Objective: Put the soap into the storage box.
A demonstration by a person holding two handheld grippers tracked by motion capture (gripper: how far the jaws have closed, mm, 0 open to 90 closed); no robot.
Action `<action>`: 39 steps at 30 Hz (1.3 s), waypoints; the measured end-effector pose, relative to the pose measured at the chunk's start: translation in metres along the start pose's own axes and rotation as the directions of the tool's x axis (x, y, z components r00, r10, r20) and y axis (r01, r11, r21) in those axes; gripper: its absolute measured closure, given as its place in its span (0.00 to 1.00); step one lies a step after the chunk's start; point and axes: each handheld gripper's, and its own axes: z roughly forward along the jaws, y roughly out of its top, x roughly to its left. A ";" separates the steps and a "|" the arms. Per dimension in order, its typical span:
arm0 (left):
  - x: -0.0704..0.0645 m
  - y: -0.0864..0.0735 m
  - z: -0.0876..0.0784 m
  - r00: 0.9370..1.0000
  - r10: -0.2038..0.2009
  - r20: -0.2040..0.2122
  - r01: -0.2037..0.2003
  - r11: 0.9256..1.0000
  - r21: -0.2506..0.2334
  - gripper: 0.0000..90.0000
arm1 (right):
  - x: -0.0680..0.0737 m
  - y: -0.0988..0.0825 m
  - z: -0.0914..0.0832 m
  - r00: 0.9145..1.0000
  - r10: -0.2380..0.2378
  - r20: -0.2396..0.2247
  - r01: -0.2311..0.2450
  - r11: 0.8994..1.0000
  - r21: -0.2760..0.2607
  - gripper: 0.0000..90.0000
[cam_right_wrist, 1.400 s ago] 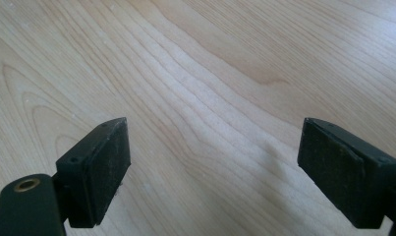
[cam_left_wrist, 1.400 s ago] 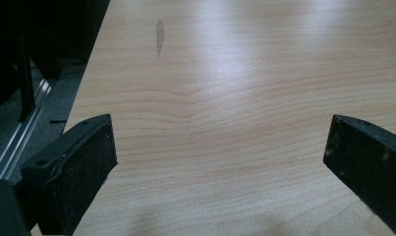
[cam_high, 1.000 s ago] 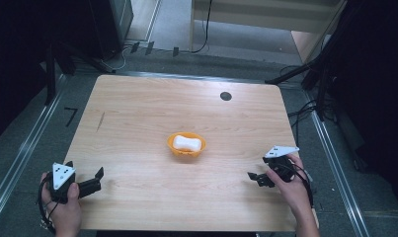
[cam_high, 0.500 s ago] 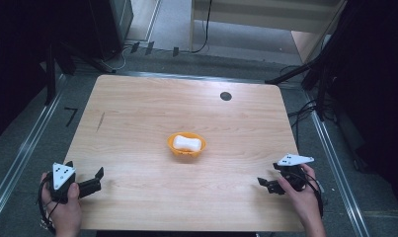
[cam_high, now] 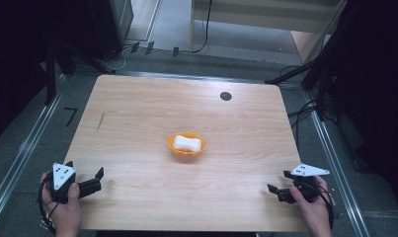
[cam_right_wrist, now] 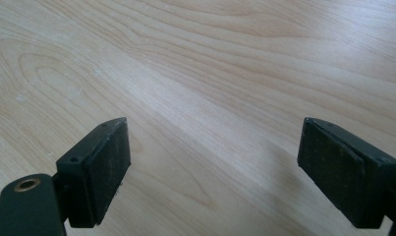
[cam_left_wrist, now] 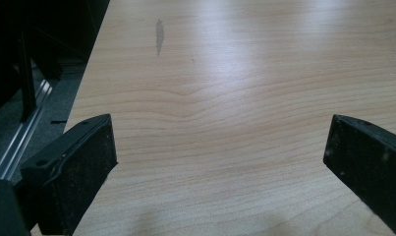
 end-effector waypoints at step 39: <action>0.000 0.000 0.000 1.000 0.006 0.001 -0.006 1.000 -0.001 0.00 | -0.006 -0.066 -0.045 0.990 0.138 0.027 -0.132 0.977 -0.165 0.15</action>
